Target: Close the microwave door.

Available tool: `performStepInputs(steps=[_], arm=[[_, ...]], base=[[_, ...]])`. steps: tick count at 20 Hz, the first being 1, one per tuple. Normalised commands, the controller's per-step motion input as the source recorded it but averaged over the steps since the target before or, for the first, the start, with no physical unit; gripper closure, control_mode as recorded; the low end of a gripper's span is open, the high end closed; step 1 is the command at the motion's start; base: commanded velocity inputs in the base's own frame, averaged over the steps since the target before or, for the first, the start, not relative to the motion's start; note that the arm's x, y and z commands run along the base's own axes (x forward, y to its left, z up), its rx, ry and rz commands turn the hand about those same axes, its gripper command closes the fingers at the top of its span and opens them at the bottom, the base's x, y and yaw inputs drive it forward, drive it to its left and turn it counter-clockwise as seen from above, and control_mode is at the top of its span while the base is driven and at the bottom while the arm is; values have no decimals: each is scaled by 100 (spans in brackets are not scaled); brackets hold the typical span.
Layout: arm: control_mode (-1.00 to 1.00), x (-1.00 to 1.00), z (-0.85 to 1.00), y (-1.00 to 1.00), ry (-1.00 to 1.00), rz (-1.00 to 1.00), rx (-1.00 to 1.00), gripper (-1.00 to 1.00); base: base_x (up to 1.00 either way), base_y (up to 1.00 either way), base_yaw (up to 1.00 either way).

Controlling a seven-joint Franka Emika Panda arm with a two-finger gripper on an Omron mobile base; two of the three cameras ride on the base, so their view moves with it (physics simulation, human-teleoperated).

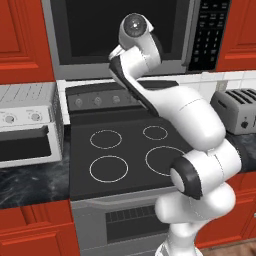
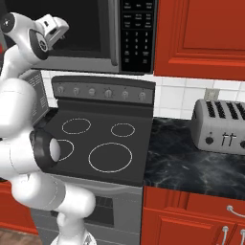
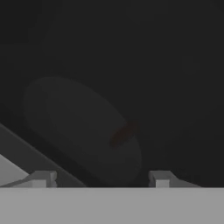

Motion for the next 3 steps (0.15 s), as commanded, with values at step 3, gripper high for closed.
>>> performStepInputs(steps=[3], arm=[[-100, 0, -6, 0, 0, 0, 4, -100]], base=[[0, 0, 0]])
